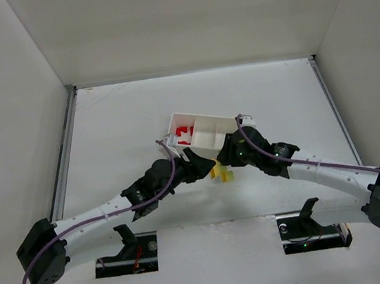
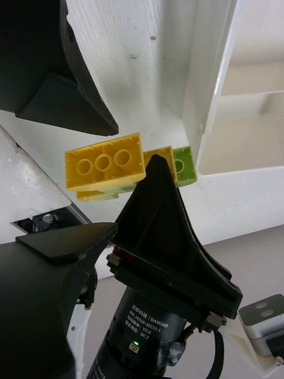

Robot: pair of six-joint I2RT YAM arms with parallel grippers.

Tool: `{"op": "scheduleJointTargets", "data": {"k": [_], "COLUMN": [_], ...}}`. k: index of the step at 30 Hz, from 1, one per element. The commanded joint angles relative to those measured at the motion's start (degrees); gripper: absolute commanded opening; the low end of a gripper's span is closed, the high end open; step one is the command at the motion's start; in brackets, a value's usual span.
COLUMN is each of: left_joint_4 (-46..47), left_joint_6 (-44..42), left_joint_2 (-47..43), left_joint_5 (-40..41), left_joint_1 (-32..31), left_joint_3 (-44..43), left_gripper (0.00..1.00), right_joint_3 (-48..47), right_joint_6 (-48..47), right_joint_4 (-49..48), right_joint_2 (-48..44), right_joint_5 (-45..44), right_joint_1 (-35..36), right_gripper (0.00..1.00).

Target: Sort the legos into containers by color

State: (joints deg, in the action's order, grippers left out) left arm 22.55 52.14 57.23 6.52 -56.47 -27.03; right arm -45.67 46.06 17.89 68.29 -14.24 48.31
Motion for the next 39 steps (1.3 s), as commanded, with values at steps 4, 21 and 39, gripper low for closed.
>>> {"op": "scheduleJointTargets", "data": {"k": [4, 21, 39], "left_joint_4": [3.38, 3.56, 1.54], "left_joint_6": [3.23, 2.26, 0.95], "left_joint_2": [0.86, 4.55, -5.64], "left_joint_5": [-3.71, -0.63, -0.46], "left_joint_1": [0.18, -1.23, -2.02], "left_joint_3": [-0.13, -1.71, -2.94], "left_gripper": [0.53, 0.39, 0.15], "right_joint_3": [-0.03, 2.34, 5.50], "right_joint_6": [-1.50, -1.24, -1.33], "right_joint_4": [-5.85, -7.61, -9.89], "right_joint_2": [-2.46, -4.83, -5.01], "right_joint_5": [4.22, 6.07, 4.57], "right_joint_1": [-1.25, -3.19, -7.67], "right_gripper": [0.24, 0.24, 0.20]}}
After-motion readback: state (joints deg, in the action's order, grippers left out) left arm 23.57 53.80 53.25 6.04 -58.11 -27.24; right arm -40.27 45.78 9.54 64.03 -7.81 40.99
